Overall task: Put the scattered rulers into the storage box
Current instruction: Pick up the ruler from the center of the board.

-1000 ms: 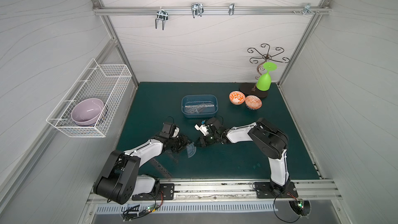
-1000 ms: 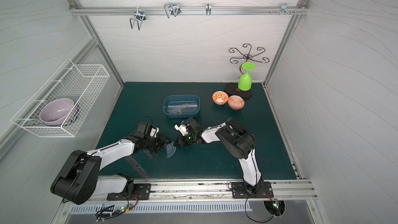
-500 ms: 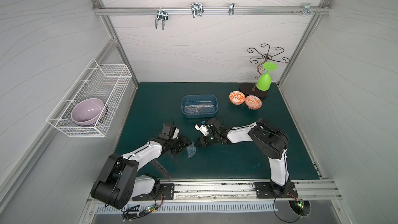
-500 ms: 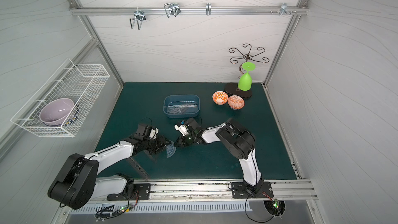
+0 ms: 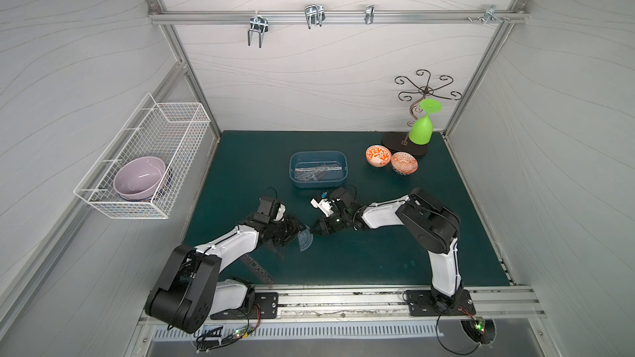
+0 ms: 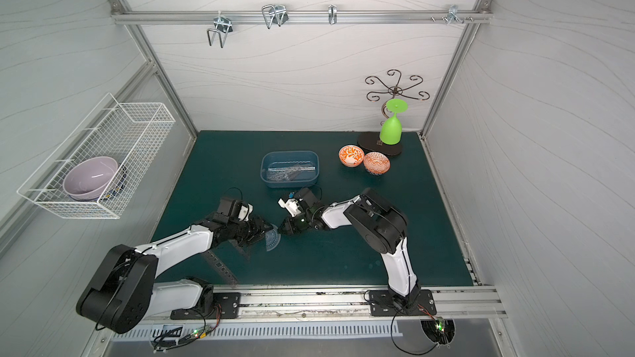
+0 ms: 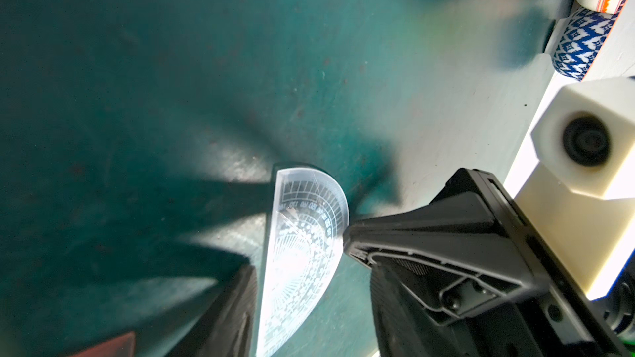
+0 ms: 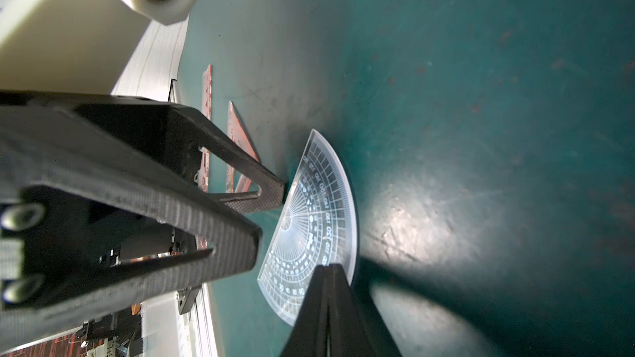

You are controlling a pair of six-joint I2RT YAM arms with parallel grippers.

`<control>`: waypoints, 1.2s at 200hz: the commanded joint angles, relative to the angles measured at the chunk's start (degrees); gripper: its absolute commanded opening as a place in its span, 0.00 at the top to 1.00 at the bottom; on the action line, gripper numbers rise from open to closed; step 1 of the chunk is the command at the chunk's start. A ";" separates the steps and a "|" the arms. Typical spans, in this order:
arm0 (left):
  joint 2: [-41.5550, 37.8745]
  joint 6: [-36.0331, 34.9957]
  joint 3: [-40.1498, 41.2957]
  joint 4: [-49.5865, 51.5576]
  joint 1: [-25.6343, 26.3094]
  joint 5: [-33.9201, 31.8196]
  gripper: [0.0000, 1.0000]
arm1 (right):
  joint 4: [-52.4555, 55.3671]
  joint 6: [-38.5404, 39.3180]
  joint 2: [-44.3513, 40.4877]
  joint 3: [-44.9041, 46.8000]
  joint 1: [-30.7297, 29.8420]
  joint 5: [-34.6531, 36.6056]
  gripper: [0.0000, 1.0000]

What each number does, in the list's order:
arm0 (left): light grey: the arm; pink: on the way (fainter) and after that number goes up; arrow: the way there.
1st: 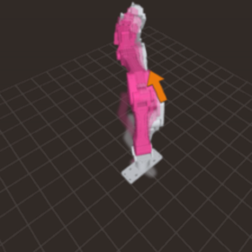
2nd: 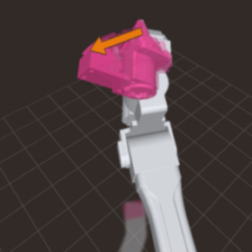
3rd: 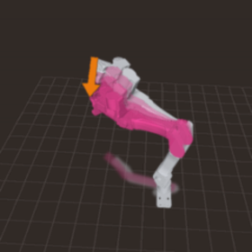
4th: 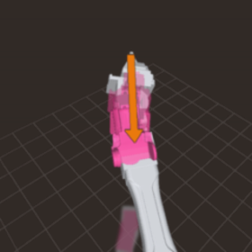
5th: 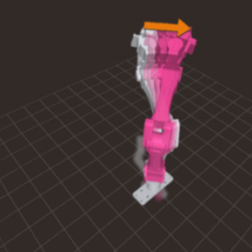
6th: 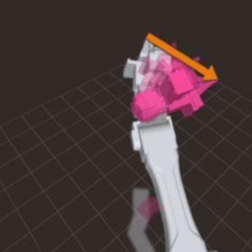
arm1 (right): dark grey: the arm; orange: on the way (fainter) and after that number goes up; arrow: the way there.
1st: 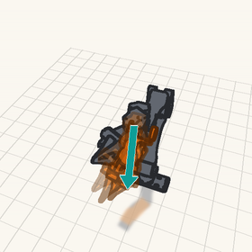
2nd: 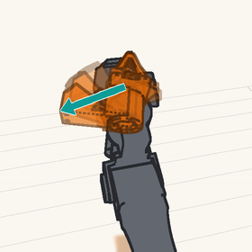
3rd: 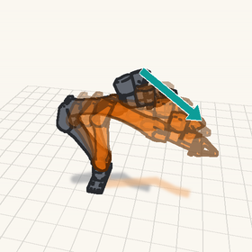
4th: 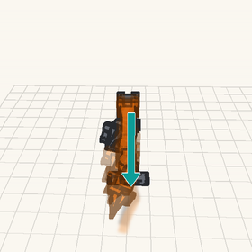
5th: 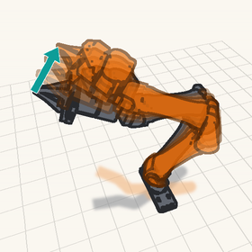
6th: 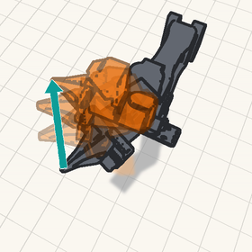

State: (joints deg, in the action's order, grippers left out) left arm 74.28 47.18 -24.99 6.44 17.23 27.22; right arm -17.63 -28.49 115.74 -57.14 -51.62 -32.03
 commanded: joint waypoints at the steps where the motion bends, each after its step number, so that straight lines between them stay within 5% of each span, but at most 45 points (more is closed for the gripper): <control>1: 3.82 0.09 2.93 1.83 0.61 -0.70 0.42 | 8.63 1.07 2.32 2.89 0.37 4.65 0.92; 148: 5.79 1.09 2.32 -1.74 3.24 -0.21 0.43 | 10.39 1.44 2.10 4.63 0.37 7.08 0.92; 240: -1.78 -0.72 1.39 6.77 3.33 -5.76 0.43 | 11.35 1.18 2.65 5.20 0.11 8.58 0.92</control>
State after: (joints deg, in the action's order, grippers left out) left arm 72.36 47.51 -25.02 7.11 20.21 24.01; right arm -17.74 -28.42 114.76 -55.37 -51.22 -30.39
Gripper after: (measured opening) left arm 0.574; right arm 0.080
